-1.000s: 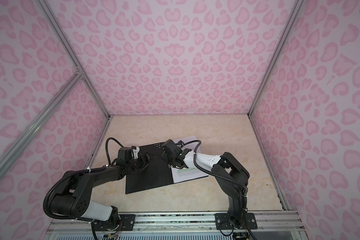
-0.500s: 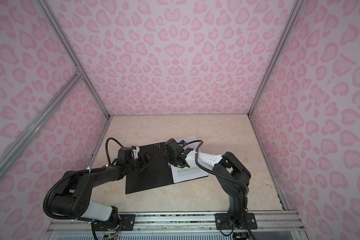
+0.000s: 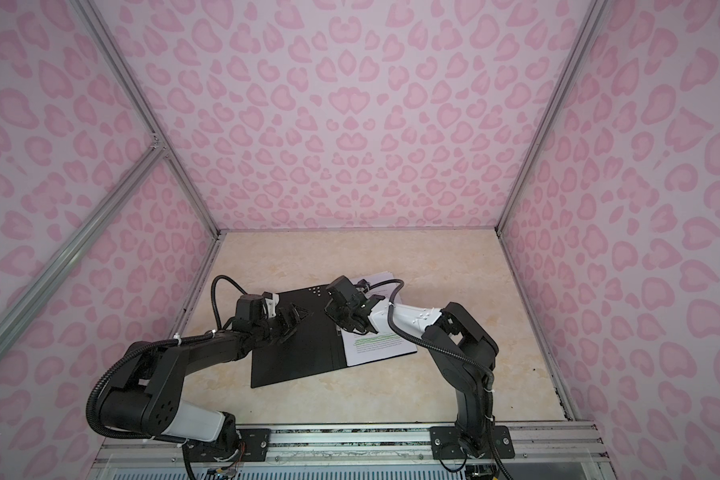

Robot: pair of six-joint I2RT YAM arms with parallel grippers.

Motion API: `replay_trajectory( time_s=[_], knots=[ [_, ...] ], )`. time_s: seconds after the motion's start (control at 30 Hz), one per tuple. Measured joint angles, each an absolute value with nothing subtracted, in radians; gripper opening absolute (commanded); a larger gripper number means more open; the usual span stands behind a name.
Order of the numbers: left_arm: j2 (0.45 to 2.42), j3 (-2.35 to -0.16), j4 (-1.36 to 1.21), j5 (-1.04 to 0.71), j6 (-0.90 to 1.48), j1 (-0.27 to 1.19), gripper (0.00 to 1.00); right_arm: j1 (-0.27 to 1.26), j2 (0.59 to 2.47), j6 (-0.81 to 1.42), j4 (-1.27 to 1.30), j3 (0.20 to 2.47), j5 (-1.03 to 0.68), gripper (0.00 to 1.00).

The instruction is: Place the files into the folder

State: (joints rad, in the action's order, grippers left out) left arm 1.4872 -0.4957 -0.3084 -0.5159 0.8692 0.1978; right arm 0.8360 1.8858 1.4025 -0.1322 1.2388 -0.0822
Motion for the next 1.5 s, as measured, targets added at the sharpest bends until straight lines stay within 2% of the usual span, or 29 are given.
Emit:
replay_trajectory(
  time_s=[0.53,0.7,0.9,1.27,1.5],
  knots=[
    [1.486,-0.496,-0.307,-0.515,0.869,0.197,0.94,0.831,1.884,1.406,-0.1,1.206,-0.105,0.04],
    [1.485,-0.496,-0.301,-0.517,0.87,0.198,0.94,0.83,1.862,1.422,-0.027,1.128,-0.108,0.0],
    [1.485,-0.495,-0.296,-0.522,0.874,0.199,0.94,0.83,1.808,1.445,0.073,1.002,-0.115,0.0],
    [1.495,-0.488,-0.324,-0.524,0.897,0.199,0.94,0.842,1.771,1.448,0.402,0.749,-0.105,0.0],
    [1.507,-0.486,-0.347,-0.519,0.899,0.198,0.93,0.855,1.847,1.446,0.645,0.661,-0.104,0.0]
  ],
)
